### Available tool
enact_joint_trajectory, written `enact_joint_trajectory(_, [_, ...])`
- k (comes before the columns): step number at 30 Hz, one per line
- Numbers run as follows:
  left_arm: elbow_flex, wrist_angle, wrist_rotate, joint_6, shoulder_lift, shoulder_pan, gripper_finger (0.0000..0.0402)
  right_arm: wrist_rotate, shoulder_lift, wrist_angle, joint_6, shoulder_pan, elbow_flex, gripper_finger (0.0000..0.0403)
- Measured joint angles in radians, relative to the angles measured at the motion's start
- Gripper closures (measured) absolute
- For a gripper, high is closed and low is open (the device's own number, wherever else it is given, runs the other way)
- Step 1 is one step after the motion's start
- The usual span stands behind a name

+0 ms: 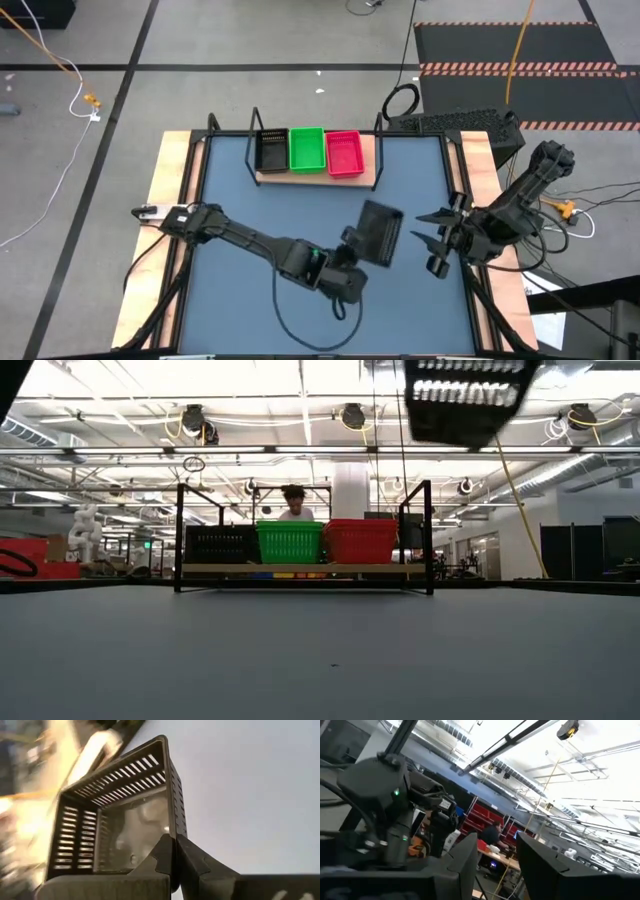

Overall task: Stack baskets on shelf by color
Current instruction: Stack the black bin on top of the black bins on the shelf

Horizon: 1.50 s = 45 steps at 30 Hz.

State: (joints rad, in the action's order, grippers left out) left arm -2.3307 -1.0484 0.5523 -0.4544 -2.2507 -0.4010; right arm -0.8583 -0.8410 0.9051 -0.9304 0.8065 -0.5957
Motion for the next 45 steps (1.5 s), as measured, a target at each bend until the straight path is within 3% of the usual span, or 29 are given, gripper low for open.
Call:
enact_joint_trajectory(3, [0.009, -0.085, 0.125, 0.02, 0.024, -0.024, 0.0394, -0.002, -0.003, -0.003, 0.004, 0.001, 0.0, 0.0273])
enact_joint_trajectory(10, [0.023, -0.233, 0.213, 0.194, 0.146, -0.064, 0.0394, -0.002, -0.004, -0.001, 0.027, 0.001, 0.0, 0.0273])
enact_joint_trajectory(15, [0.238, -0.238, 0.31, 0.316, 0.302, -0.079, 0.0395, -0.001, -0.005, 0.007, 0.046, 0.001, 0.0, 0.0273])
enact_joint_trajectory(26, [1.089, 0.417, 0.288, 0.269, 0.862, -0.027, 0.0395, -0.001, -0.005, 0.03, 0.029, 0.001, 0.0, 0.0273])
enact_joint_trajectory(30, [1.331, 0.58, 0.278, 0.23, 1.024, 0.037, 0.039, -0.001, -0.005, 0.041, 0.029, 0.001, 0.0, 0.0273])
enact_joint_trajectory(36, [1.506, 0.638, 0.187, 0.228, 1.202, 0.163, 0.0396, -0.001, -0.005, 0.049, 0.032, 0.001, 0.0, 0.0273])
enact_joint_trajectory(45, [1.557, 0.643, 0.101, 0.129, 1.272, 0.313, 0.0395, -0.001, -0.005, 0.049, 0.032, 0.0, 0.0, 0.0273])
